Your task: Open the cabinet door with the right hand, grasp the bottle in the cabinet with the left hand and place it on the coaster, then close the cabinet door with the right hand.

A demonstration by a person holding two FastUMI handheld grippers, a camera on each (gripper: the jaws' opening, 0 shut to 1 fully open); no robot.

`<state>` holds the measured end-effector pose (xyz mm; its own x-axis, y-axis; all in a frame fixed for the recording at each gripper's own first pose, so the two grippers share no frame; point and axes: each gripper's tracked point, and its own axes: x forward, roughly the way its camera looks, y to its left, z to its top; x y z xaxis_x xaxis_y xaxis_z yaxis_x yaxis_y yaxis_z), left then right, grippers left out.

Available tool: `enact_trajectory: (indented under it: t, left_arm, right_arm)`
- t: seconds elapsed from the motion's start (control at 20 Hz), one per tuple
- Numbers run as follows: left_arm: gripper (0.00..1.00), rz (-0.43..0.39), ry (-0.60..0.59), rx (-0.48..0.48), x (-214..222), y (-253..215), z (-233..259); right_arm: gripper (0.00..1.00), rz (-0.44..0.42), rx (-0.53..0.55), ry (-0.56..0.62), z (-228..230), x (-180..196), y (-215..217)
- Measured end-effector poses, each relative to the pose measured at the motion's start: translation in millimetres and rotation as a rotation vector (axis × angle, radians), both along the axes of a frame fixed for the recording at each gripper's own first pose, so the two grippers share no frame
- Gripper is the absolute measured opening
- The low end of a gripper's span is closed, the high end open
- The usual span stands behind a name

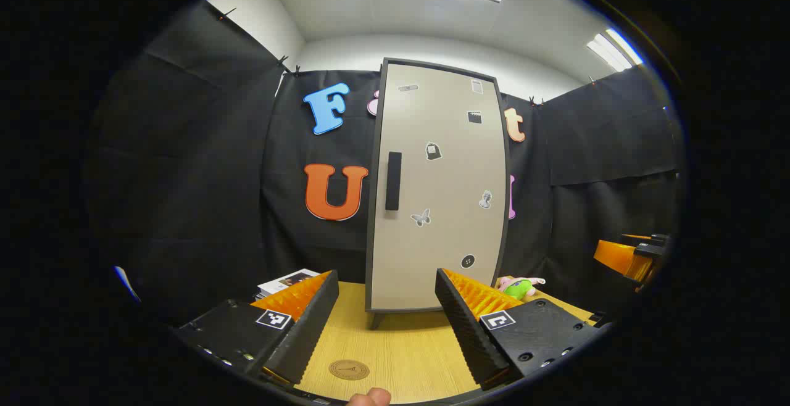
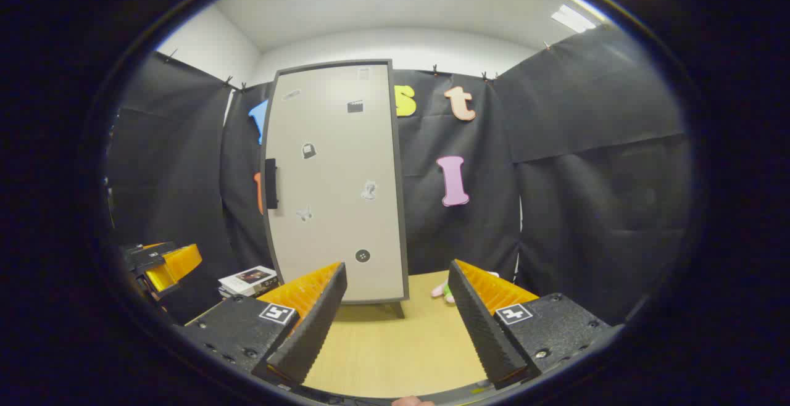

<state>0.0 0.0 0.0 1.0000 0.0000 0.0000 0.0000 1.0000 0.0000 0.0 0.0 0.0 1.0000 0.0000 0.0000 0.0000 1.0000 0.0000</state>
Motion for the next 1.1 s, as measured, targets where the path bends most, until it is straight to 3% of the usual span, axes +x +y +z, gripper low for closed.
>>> enact_trajectory:
  t: [0.35, 1.1]
  left_arm:
    - [0.95, -0.001, 0.000, 0.008, 6, -4, -3]
    - [0.95, -0.001, -0.023, 0.021, 18, -4, 0]
  right_arm:
    - [1.00, -0.032, 0.003, -0.009, 2, 8, -17]
    - [1.00, -0.010, 0.005, -0.001, -6, 24, -8]
